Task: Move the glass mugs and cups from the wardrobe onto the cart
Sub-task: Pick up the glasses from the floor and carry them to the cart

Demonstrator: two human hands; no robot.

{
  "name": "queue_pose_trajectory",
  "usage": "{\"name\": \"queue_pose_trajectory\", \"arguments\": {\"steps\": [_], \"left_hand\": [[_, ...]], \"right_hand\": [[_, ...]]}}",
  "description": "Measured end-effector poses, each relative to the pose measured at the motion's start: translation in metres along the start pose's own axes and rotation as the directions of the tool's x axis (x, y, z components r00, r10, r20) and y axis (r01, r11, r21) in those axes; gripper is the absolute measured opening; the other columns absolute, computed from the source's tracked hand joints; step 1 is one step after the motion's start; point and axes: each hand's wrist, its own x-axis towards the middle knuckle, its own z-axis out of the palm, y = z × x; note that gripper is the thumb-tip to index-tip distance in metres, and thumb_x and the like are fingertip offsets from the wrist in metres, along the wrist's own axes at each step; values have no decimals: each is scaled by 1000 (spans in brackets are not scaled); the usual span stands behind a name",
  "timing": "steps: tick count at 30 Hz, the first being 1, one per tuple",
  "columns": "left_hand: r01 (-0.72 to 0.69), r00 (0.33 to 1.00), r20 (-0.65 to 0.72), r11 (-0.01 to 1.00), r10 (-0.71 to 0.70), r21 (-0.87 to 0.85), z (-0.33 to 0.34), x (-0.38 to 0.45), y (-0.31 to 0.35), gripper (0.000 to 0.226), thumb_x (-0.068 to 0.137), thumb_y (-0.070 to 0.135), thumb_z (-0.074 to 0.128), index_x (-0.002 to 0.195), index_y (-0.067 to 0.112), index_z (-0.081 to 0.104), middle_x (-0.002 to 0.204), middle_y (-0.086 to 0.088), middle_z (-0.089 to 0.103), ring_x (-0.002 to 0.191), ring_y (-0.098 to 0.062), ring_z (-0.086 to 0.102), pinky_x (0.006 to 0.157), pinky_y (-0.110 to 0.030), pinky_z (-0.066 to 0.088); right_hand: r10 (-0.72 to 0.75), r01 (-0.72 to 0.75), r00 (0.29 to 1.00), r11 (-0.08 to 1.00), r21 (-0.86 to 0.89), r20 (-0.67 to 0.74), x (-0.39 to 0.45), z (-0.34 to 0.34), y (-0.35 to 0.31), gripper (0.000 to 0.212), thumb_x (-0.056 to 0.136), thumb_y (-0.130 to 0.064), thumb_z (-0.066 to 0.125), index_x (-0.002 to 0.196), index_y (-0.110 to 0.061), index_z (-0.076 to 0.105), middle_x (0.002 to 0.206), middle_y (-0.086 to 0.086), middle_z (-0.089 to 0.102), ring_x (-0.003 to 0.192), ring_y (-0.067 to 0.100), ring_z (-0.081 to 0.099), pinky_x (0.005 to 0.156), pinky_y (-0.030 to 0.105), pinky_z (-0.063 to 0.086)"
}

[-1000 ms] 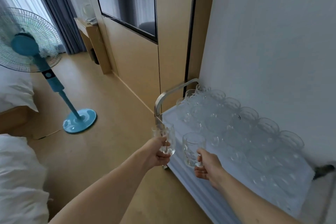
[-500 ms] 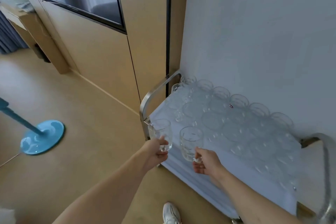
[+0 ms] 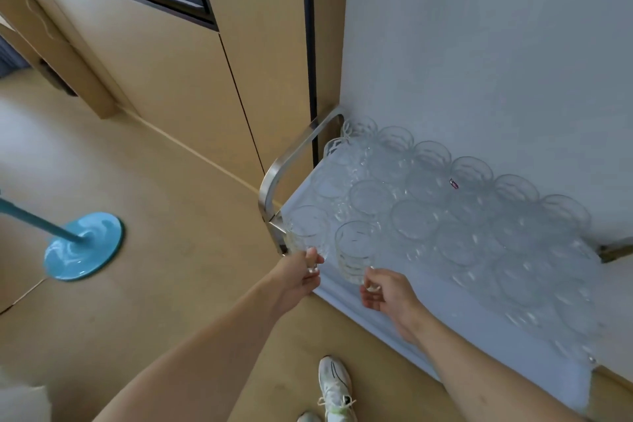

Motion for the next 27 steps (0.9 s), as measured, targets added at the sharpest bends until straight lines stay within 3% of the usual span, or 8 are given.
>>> {"name": "queue_pose_trajectory", "arguments": {"steps": [4,9,13,16,20,27], "left_hand": [[-7,1000,-4,999,7,52,8,8,2,25,107,24,49,98,4,61,90,-9,46,80,-19,44,84,-30,48],[13,1000,12,993,-15,117,17,17,7,12,104,10,52,96,11,62,100,-8,54,94,-23,44,97,-35,52],[-6,1000,-12,971,9,239,16,29,11,21,104,18,54,120,5,60,117,-15,58,92,-22,47,82,-27,53],[12,1000,-26,962,-5,274,15,34,12,31,103,21,57,131,8,57,132,-15,60,95,-20,53,83,-27,56],[61,998,-37,969,-54,240,21,41,12,30,103,19,59,130,7,58,131,-13,63,100,-22,61,88,-31,57],[78,997,-29,976,-73,204,30,41,15,31,103,15,58,131,2,59,123,-12,64,103,-26,62,92,-35,55]], "right_hand": [[24,-26,999,997,68,36,13,-1,4,27,102,-17,58,79,-5,63,83,17,62,78,27,59,80,40,55],[22,-25,999,998,63,48,25,-1,3,27,103,-20,56,82,-5,65,86,15,64,82,26,61,82,41,56],[23,-24,1000,998,61,19,29,-3,8,27,103,-21,57,86,-4,67,88,13,66,85,23,63,80,40,56],[21,-21,1000,997,72,3,33,-3,12,26,102,-22,58,87,-3,69,90,11,67,87,22,64,76,36,57],[11,-12,1000,992,129,5,39,-3,14,20,99,-17,63,90,-1,69,93,12,67,88,23,64,72,31,55],[12,-11,1000,984,176,-3,46,-6,20,18,95,-17,69,97,1,68,96,16,70,88,25,67,79,38,56]]}}
